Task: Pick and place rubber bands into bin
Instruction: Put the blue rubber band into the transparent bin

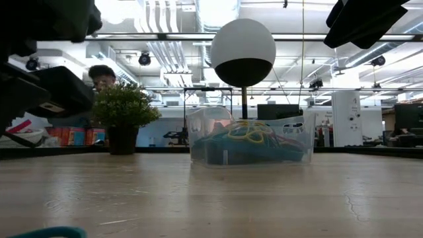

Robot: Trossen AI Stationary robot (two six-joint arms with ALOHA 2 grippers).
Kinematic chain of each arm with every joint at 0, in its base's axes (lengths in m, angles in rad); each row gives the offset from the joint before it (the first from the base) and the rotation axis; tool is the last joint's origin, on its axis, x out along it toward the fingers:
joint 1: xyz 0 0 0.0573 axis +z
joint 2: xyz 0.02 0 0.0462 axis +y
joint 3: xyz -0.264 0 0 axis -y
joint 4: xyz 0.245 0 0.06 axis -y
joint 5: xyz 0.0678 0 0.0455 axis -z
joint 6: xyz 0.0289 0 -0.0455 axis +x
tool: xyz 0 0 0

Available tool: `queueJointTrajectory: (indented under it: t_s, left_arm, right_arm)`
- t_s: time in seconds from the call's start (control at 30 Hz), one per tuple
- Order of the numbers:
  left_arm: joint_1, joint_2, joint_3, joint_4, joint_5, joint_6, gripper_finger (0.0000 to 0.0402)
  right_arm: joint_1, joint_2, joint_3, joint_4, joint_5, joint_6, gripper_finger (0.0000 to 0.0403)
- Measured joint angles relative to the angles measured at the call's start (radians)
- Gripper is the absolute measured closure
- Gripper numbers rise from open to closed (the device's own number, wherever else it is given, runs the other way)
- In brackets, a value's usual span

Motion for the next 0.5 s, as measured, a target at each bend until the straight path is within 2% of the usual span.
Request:
queueJointTrajectory:
  t_s: [0.5]
  left_arm:
    - [-0.012, 0.0, -0.004, -0.212, -0.004, -0.235, 0.0328]
  right_arm:
    - [0.001, 0.0, 0.0, 0.0, 0.0, 0.022, 0.0344]
